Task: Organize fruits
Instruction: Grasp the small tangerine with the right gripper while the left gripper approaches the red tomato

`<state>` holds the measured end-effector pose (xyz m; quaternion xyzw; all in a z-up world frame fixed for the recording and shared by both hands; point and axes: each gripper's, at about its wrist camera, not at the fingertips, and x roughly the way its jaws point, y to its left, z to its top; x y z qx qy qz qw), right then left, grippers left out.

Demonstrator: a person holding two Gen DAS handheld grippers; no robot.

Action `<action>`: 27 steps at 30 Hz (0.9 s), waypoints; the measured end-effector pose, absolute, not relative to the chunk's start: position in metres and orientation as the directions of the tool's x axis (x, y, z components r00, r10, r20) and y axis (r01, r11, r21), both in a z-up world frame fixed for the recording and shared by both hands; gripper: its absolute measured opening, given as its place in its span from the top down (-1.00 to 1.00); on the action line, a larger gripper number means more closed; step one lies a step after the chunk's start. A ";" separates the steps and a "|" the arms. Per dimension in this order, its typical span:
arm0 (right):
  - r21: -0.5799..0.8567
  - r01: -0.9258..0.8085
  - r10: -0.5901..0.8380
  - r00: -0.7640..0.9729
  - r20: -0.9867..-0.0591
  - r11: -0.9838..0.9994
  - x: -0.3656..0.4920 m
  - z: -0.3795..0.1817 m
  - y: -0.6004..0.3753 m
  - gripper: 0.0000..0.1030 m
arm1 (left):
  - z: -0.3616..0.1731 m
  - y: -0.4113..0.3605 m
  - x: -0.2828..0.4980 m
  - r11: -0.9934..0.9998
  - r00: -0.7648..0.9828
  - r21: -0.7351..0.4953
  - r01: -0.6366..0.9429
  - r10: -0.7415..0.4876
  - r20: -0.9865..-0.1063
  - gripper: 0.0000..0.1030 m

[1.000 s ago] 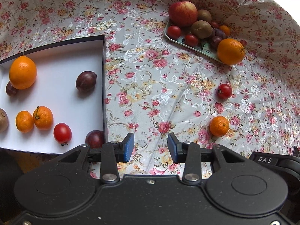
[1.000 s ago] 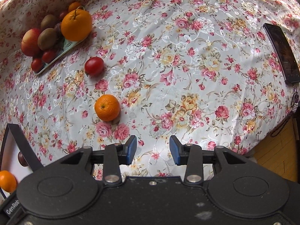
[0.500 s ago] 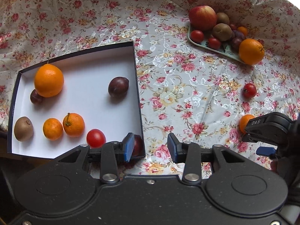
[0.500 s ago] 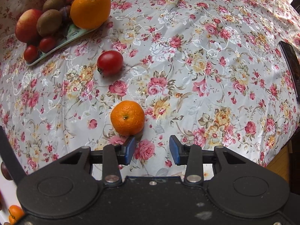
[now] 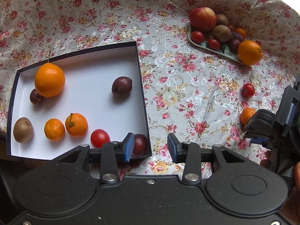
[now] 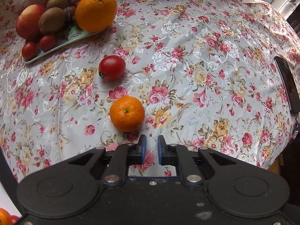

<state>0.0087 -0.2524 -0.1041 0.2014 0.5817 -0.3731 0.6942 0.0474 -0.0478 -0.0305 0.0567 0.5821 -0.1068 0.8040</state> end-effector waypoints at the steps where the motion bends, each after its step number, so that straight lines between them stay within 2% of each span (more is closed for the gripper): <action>1: -0.145 0.756 -0.269 0.042 -0.962 0.638 0.006 -0.103 -0.255 0.78 | -0.031 -0.050 0.047 0.970 0.299 -0.032 0.242 -0.106 -0.948 0.06; 11: -0.022 0.795 -0.181 0.111 -0.977 0.606 -0.030 -0.082 -0.297 0.78 | -0.033 -0.070 0.043 0.968 0.269 -0.065 0.243 -0.132 -0.954 0.06; 18: 0.020 0.851 -0.127 0.102 -0.987 0.524 -0.055 -0.088 -0.341 0.77 | -0.036 -0.098 0.040 0.962 0.257 -0.064 0.264 -0.134 -0.957 0.06; 24: 0.105 0.864 -0.114 0.183 -0.976 0.492 -0.055 -0.073 -0.345 0.65 | -0.035 -0.108 0.039 0.964 0.243 -0.100 0.246 -0.161 -0.957 0.06; 27: 0.157 0.847 -0.103 0.240 -0.965 0.507 -0.044 -0.064 -0.336 0.44 | -0.037 -0.110 0.041 0.967 0.238 -0.089 0.239 -0.147 -0.960 0.06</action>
